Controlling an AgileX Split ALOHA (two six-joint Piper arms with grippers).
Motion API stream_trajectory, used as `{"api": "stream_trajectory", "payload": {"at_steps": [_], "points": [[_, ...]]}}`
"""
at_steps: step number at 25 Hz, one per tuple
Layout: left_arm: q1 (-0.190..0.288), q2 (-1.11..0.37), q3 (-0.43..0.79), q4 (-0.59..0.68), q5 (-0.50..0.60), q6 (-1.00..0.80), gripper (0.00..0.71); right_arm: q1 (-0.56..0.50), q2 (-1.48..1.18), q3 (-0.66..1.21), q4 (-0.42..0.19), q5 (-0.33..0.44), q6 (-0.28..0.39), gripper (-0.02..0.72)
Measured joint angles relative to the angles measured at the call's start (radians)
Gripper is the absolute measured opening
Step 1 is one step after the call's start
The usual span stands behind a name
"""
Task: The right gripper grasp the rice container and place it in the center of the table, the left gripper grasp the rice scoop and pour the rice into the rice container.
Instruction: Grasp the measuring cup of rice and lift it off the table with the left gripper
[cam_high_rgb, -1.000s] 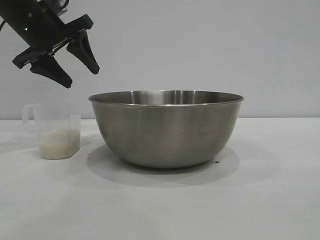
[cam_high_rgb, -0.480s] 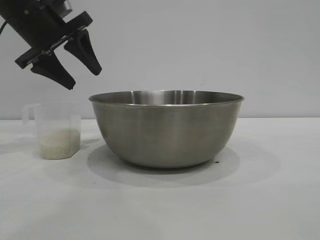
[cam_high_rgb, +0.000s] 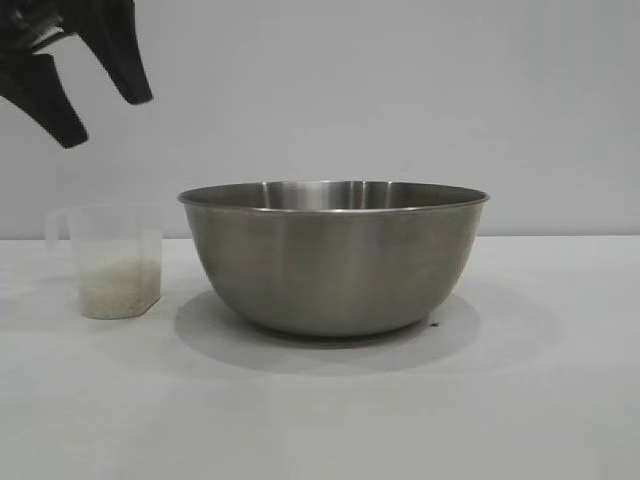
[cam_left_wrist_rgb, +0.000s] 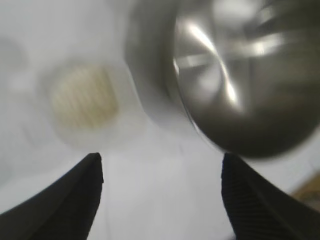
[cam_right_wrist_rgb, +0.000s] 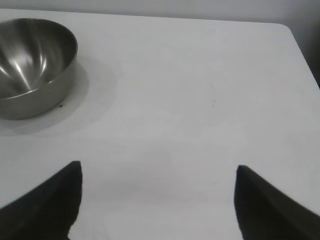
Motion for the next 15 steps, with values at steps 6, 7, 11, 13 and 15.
{"api": "stream_trajectory", "payload": {"at_steps": [6, 7, 11, 13, 15], "points": [[0.000, -0.051, 0.000, 0.306, 0.004, -0.208, 0.444, 0.000, 0.000, 0.000, 0.000, 0.000, 0.000, 0.589], [0.000, -0.067, 0.000, 0.327, -0.011, -0.227, 0.444, 0.000, 0.000, 0.000, 0.000, 0.000, 0.000, 0.589], [0.000, -0.138, 0.000, 0.340, -0.128, -0.249, 0.444, 0.000, 0.000, 0.000, 0.000, 0.000, 0.000, 0.589], [0.000, -0.170, 0.000, 0.332, -0.178, -0.251, 0.444, 0.000, 0.000, 0.000, 0.000, 0.000, 0.000, 0.589], [0.000, -0.199, 0.000, 0.318, -0.216, -0.251, 0.444, 0.000, 0.000, 0.000, 0.000, 0.000, 0.000, 0.589]]}}
